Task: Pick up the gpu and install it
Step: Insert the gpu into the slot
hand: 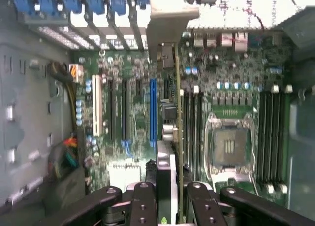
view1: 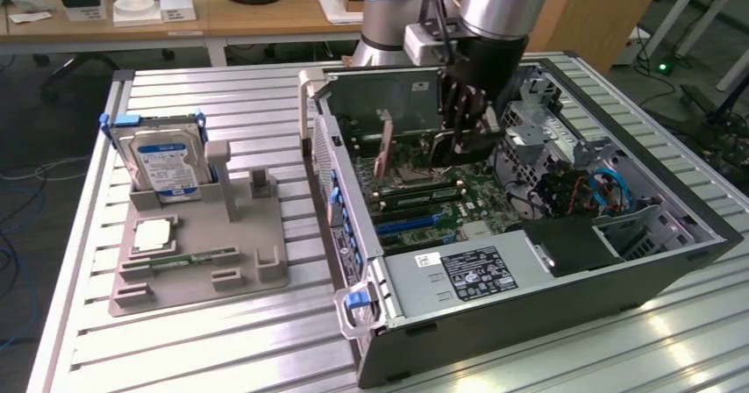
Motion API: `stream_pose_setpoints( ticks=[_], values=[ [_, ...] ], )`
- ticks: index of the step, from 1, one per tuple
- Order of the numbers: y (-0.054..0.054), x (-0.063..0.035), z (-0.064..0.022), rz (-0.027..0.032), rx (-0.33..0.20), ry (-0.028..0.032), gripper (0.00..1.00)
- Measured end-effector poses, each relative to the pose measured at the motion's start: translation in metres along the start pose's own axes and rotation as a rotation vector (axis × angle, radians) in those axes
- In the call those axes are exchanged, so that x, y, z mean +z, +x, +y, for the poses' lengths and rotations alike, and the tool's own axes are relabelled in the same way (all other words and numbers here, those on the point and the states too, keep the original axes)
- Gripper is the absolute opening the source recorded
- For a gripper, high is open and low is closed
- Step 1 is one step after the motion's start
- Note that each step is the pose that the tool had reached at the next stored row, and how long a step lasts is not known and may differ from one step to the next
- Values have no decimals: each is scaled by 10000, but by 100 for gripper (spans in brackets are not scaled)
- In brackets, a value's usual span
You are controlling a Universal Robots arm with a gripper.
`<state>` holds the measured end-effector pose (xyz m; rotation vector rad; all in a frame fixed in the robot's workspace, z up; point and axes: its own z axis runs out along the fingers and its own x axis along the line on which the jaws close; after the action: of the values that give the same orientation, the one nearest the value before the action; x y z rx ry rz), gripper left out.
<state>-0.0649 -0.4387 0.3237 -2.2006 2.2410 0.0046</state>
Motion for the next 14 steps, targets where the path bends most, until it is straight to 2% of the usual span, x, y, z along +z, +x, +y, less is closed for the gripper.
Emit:
stream_pose_setpoints(
  ticks=[3,8,9,12,14],
  values=[
    [1,55,90,4,4,0,28],
    [61,145,90,2,3,2,28],
    [61,158,91,-2,-3,20,28],
    [61,179,90,-3,-83,158,28],
    [63,205,91,-6,-113,185,28]
  ],
)
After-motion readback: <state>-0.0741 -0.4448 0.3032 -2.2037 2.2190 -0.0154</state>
